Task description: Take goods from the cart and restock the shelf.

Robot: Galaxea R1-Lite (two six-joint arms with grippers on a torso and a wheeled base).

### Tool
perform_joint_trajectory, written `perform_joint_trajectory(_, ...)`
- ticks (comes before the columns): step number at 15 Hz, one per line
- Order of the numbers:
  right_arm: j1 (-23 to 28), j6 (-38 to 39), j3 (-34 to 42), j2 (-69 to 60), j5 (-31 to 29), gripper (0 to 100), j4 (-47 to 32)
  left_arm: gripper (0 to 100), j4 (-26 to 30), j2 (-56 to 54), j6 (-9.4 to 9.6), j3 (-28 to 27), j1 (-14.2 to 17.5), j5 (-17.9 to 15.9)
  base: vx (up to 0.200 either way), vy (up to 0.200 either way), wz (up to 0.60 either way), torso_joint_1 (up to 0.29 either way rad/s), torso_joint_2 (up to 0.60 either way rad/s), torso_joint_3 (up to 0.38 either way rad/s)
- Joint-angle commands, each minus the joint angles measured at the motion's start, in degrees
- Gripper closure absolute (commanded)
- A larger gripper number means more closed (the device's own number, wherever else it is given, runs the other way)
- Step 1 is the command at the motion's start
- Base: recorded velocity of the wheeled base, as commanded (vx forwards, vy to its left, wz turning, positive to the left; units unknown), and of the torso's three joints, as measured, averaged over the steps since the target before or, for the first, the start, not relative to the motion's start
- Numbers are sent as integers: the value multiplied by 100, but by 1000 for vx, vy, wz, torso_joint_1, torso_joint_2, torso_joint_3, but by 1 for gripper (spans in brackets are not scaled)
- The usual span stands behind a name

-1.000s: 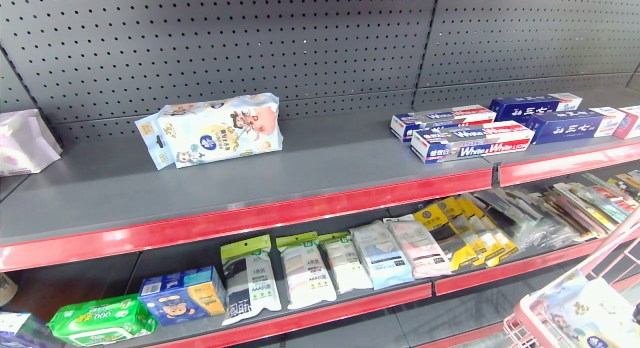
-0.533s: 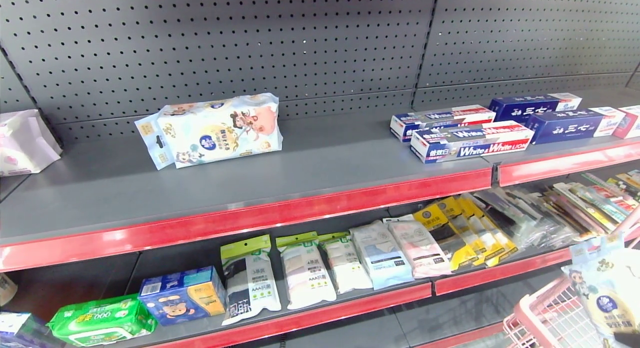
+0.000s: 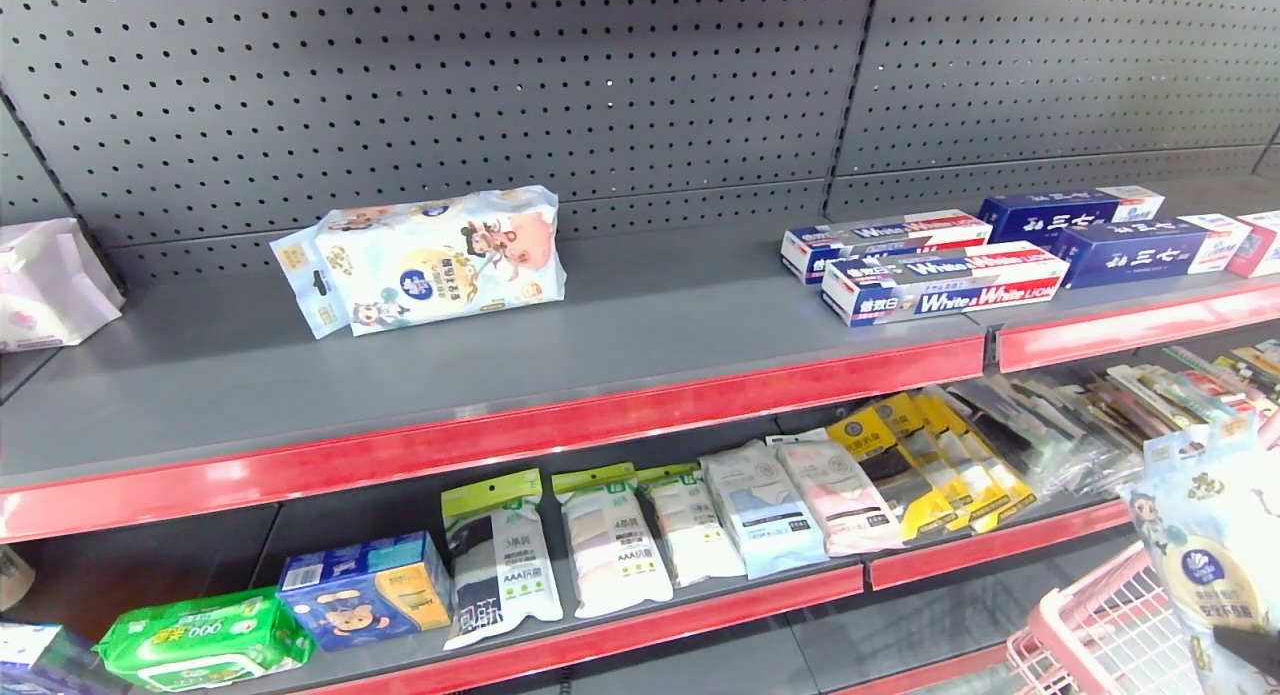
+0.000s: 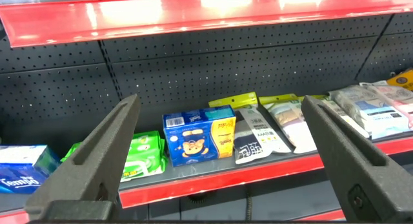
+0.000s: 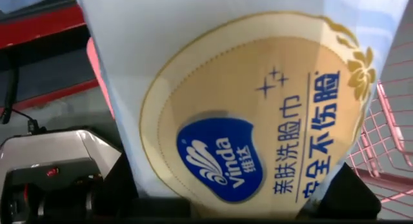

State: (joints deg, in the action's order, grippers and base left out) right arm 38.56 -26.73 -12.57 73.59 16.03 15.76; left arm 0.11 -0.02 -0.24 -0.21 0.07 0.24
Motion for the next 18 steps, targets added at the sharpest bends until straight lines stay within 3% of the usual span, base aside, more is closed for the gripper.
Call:
perform_joint_trajectory(1,-973,582,202,-1357,-417,100,-152,0,7,2,-2,-6,1,2,0,0,0,0,0,0)
perform_joint_trajectory(5,-1747,634,88,-2104,-425,100,-196,0,-2,2,-2,-6,1,2,0,0,0,0,0,0)
perform_joint_trajectory(18,-1808,582,-325,-2279,-460,100,-196,0,-2,2,-11,-6,-16,-24,0,0,0,0,0,0)
